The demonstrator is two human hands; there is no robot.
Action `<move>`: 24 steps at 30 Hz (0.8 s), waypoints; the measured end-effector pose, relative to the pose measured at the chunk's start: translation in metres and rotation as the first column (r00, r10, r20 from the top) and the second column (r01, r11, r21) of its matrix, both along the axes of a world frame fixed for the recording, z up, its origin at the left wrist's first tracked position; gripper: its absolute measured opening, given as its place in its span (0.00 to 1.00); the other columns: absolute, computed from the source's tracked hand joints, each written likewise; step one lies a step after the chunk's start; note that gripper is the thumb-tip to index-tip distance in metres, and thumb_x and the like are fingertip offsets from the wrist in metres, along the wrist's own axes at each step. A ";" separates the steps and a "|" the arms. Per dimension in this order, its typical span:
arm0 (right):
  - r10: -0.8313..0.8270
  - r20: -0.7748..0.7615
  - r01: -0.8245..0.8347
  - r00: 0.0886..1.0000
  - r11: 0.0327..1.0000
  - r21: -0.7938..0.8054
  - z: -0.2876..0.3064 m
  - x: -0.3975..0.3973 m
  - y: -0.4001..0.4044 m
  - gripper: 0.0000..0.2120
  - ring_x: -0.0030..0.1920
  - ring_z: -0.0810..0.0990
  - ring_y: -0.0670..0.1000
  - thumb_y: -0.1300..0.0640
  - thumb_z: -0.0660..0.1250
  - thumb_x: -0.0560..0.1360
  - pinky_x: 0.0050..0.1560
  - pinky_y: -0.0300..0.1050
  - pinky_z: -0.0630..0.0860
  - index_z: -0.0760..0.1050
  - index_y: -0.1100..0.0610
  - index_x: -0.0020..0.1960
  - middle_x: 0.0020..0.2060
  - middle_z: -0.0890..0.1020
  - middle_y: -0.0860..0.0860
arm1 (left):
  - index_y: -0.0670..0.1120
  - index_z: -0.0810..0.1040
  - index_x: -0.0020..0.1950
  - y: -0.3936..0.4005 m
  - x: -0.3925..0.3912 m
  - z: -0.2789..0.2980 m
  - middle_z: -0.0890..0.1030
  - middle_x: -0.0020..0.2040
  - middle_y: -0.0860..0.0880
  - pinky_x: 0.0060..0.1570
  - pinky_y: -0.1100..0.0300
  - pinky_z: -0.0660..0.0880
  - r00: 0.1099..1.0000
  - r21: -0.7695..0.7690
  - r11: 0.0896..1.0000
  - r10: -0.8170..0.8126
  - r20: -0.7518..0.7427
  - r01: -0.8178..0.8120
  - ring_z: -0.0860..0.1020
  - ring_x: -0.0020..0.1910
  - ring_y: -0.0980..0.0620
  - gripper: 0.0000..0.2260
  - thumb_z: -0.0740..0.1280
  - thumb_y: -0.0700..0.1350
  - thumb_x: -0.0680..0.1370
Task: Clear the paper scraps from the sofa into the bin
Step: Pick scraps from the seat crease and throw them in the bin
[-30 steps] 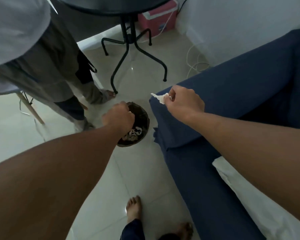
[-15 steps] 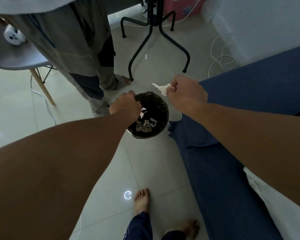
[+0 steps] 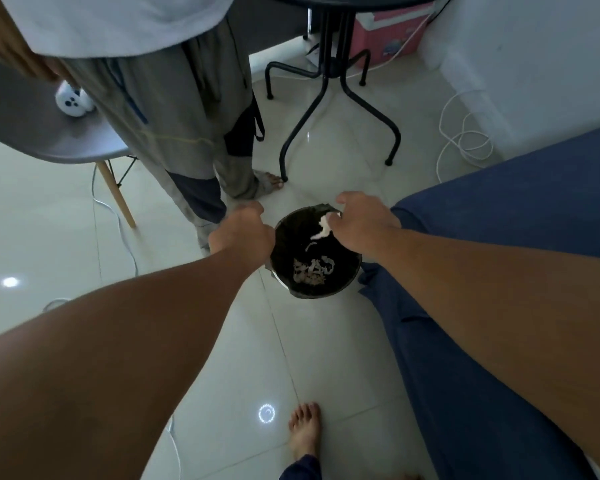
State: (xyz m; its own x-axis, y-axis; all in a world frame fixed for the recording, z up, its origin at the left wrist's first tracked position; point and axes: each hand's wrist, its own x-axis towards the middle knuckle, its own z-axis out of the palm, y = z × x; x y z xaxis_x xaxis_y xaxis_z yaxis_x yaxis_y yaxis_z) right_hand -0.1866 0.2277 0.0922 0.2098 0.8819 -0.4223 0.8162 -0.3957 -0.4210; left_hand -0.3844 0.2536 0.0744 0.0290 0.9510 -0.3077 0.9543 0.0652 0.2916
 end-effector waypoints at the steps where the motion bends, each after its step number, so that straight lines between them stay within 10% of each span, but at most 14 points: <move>1: 0.001 0.006 -0.001 1.000 1.000 0.003 0.002 0.000 0.000 0.18 0.61 0.80 0.58 0.48 0.62 0.84 0.53 0.48 0.77 0.75 0.53 0.71 0.64 0.80 0.56 | 0.52 0.73 0.71 0.000 -0.001 0.002 0.79 0.62 0.47 0.45 0.53 0.69 1.000 0.003 1.000 -0.002 -0.001 0.002 0.77 0.52 0.46 0.17 0.64 0.47 0.81; 24: -0.085 0.225 0.069 0.971 0.994 0.079 0.082 0.162 -0.101 0.15 0.54 0.79 0.55 0.43 0.59 0.85 0.48 0.51 0.75 0.76 0.50 0.63 0.57 0.79 0.50 | 0.50 0.75 0.68 -0.043 0.184 0.064 0.79 0.63 0.46 0.53 0.50 0.73 0.924 0.134 0.917 -0.382 0.021 0.376 0.78 0.60 0.43 0.16 0.63 0.51 0.81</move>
State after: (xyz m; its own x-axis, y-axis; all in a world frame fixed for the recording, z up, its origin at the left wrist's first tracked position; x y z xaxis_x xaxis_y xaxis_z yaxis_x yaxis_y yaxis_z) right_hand -0.0242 0.1266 0.1737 0.3621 0.8848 -0.2933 0.8620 -0.4376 -0.2560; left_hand -0.2006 0.2106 0.1384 0.4065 0.8964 -0.1767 0.8856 -0.3390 0.3174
